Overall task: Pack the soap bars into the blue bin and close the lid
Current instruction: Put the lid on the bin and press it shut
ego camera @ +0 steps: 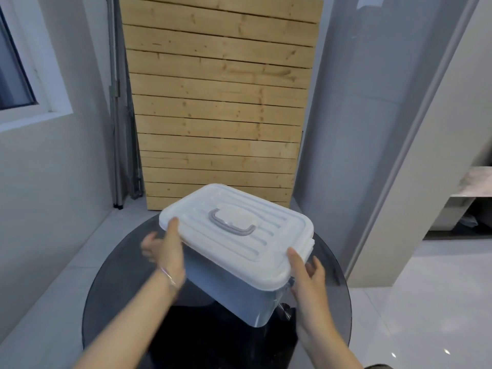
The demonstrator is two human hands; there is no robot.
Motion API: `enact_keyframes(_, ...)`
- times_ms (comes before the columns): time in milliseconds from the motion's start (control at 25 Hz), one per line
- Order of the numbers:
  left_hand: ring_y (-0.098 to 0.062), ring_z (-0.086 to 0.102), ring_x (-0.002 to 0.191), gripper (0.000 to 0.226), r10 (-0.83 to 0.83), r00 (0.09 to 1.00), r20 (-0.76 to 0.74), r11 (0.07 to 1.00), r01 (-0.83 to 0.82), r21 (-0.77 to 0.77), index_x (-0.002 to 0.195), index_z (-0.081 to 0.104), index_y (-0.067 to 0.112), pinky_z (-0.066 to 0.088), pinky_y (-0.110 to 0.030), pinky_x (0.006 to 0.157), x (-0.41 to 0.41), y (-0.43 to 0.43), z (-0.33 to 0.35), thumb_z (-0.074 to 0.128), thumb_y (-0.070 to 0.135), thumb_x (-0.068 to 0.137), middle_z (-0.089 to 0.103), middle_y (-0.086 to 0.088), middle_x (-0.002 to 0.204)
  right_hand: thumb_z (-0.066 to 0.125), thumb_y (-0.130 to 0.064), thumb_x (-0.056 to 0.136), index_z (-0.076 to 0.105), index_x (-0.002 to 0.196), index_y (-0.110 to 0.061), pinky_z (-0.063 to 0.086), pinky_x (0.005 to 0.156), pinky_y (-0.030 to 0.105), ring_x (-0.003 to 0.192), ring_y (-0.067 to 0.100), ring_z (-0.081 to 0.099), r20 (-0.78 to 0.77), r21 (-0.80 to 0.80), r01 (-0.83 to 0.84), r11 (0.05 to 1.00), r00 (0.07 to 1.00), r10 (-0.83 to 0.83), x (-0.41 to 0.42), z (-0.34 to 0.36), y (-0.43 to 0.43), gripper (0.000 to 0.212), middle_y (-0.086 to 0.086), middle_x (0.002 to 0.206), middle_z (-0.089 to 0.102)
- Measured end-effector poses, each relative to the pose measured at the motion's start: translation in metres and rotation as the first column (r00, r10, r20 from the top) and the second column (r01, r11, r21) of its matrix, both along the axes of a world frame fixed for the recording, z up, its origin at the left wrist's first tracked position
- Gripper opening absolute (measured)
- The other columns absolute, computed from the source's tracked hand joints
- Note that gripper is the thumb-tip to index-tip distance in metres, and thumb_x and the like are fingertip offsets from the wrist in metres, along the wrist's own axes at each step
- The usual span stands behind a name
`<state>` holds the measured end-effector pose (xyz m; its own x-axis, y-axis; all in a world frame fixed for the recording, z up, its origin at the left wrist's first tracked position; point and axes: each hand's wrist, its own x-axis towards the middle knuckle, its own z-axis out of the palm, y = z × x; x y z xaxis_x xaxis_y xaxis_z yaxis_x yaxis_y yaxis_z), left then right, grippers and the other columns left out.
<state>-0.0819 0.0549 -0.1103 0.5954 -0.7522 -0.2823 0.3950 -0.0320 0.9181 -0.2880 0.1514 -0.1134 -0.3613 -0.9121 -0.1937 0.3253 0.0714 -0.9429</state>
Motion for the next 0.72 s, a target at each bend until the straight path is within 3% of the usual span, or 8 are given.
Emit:
enact_keyframes(120,-0.025,0.057,0.097,0.041,-0.381,0.922,0.067,0.924,0.381,0.024,0.116,0.058,0.009,0.049,-0.033,0.080,0.043,-0.033,0.008,0.062,0.031,0.083,0.063,-0.008,0.104,0.063,-0.031,0.086,0.051,0.128,-0.024,0.052,0.069,0.031,0.099,0.018,0.067,0.179,-0.009,0.022,1.000,0.984,-0.020,0.016,0.003,-0.004,0.045,-0.002,0.115,0.069)
enact_keyframes(240,-0.018,0.061,0.086,0.041,-0.545,0.834,0.083,0.838,0.537,0.100,0.117,0.058,0.015,0.049,-0.030,0.072,0.058,-0.045,0.007,0.064,0.034,0.081,0.067,-0.002,0.096,0.064,-0.031,0.084,0.051,0.124,-0.027,0.054,0.076,0.036,0.099,0.020,0.067,0.231,-0.024,0.097,0.995,0.969,-0.089,0.021,-0.003,-0.013,0.042,-0.002,0.112,0.069)
enact_keyframes(440,-0.018,0.061,0.088,0.038,-0.485,0.870,0.087,0.875,0.482,0.046,0.115,0.058,0.017,0.049,-0.030,0.074,0.062,-0.027,0.003,0.063,0.033,0.081,0.067,-0.002,0.099,0.065,-0.032,0.082,0.058,0.111,-0.018,0.054,0.058,0.024,0.077,0.009,0.072,0.137,-0.046,-0.011,0.999,0.990,0.017,-0.006,-0.008,-0.030,0.033,-0.001,0.101,0.073)
enact_keyframes(520,-0.016,0.062,0.088,0.030,-0.444,0.889,0.111,0.895,0.446,0.007,0.109,0.061,0.020,0.048,-0.030,0.074,0.057,-0.001,0.004,0.061,0.032,0.082,0.069,0.000,0.101,0.064,-0.033,0.083,0.060,0.117,-0.011,0.057,0.082,0.037,0.097,0.018,0.070,0.104,-0.076,-0.141,0.987,0.984,0.148,-0.028,-0.005,-0.047,0.040,0.007,0.114,0.071)
enact_keyframes(600,-0.009,0.067,0.083,0.020,-0.445,0.891,0.085,0.890,0.451,-0.070,0.100,0.067,0.023,0.046,-0.028,0.073,0.052,0.032,0.000,0.061,0.031,0.082,0.074,0.005,0.096,0.056,-0.038,0.088,0.062,0.121,-0.010,0.044,0.103,0.048,0.116,0.028,0.061,0.048,-0.076,-0.332,0.940,0.941,0.336,-0.050,0.003,-0.064,0.044,0.014,0.126,0.065)
enact_keyframes(720,-0.009,0.069,0.090,0.032,-0.483,0.872,0.081,0.871,0.488,-0.059,0.106,0.067,0.018,0.047,-0.030,0.079,0.054,0.059,-0.006,0.067,0.032,0.077,0.075,0.003,0.101,0.049,-0.035,0.091,0.069,0.114,-0.013,0.048,0.097,0.039,0.111,0.024,0.064,-0.022,-0.046,-0.529,0.848,0.849,0.528,-0.068,0.017,-0.082,0.039,0.014,0.124,0.066)
